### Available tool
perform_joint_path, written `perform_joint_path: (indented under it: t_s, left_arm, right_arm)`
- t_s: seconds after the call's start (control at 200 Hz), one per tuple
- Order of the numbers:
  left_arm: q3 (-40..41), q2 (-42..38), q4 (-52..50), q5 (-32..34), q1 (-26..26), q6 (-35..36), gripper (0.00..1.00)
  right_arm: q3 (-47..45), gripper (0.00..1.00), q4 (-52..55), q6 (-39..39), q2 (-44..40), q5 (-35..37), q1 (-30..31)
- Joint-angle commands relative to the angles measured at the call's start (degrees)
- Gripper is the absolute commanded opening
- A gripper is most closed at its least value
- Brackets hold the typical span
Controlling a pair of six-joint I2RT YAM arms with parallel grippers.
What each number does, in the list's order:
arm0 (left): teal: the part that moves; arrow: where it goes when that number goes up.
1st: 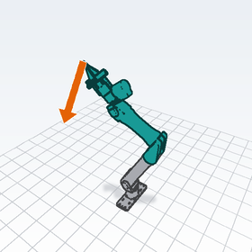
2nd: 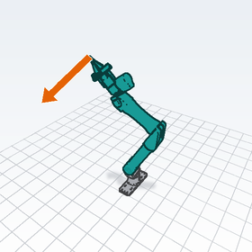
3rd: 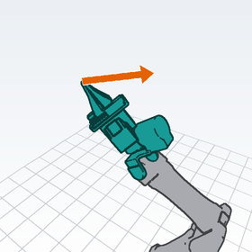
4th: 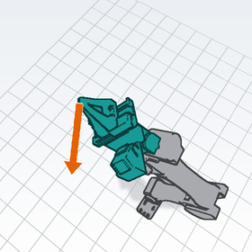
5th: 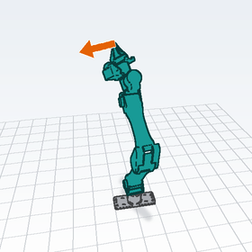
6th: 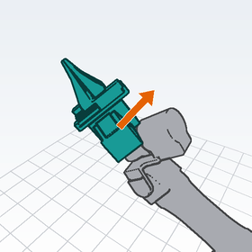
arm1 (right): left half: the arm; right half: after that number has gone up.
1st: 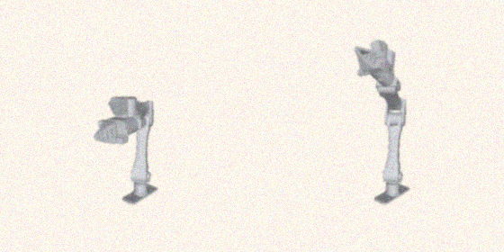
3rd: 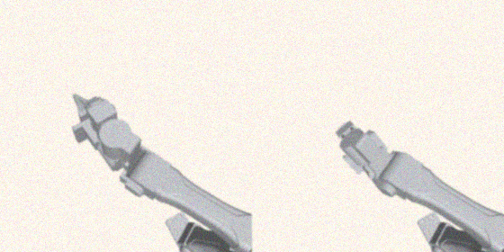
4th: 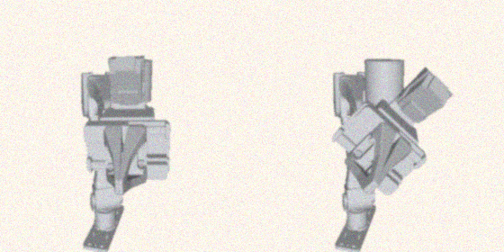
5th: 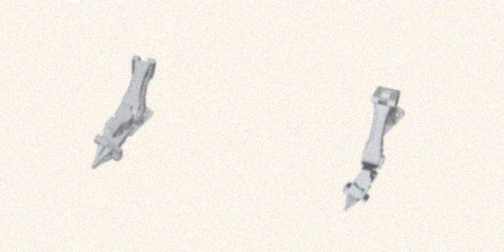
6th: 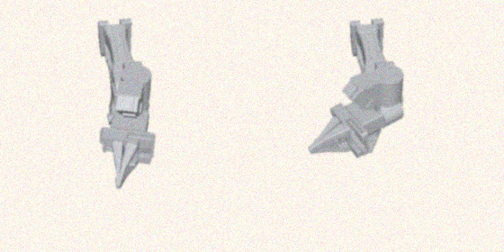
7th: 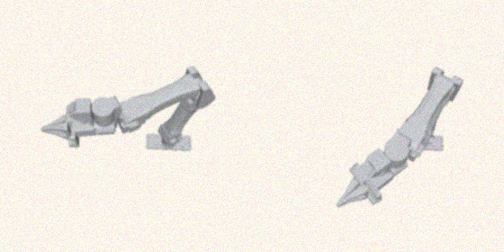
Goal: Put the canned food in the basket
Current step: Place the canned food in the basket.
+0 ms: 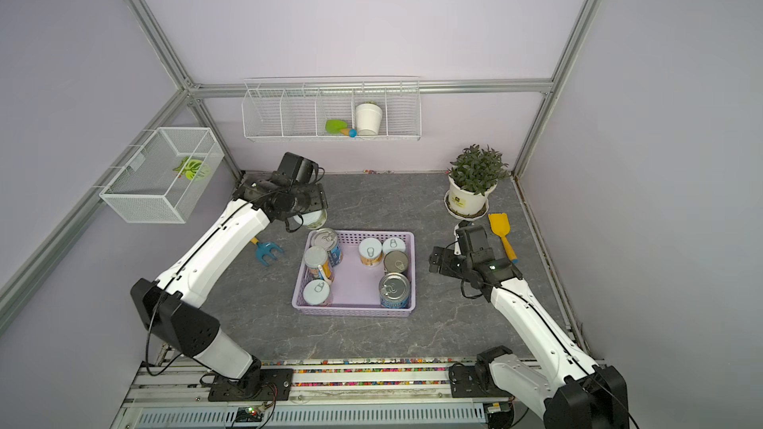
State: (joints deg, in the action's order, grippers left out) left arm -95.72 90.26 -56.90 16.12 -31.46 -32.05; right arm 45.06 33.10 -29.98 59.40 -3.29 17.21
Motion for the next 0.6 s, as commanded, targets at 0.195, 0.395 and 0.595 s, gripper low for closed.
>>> perform_joint_path:
  t_s: [0.195, 0.395, 0.595]
  left_arm:
    - [7.92, -12.13, 0.05, -1.52, -9.21, -0.79, 0.51]
    - [14.55, -15.18, 1.23, -5.16, -16.25, -0.99, 0.51]
    - [22.99, -16.63, 6.53, -11.77, -17.41, -0.8, 0.5]
  right_arm:
    - [0.04, 0.98, 1.24, 0.36, -4.01, 1.91, 1.46]
    - [0.71, 0.98, 2.83, 0.52, -5.35, 4.65, 2.29]
    - [1.34, 0.98, 4.82, 0.89, -6.72, 8.01, 2.9]
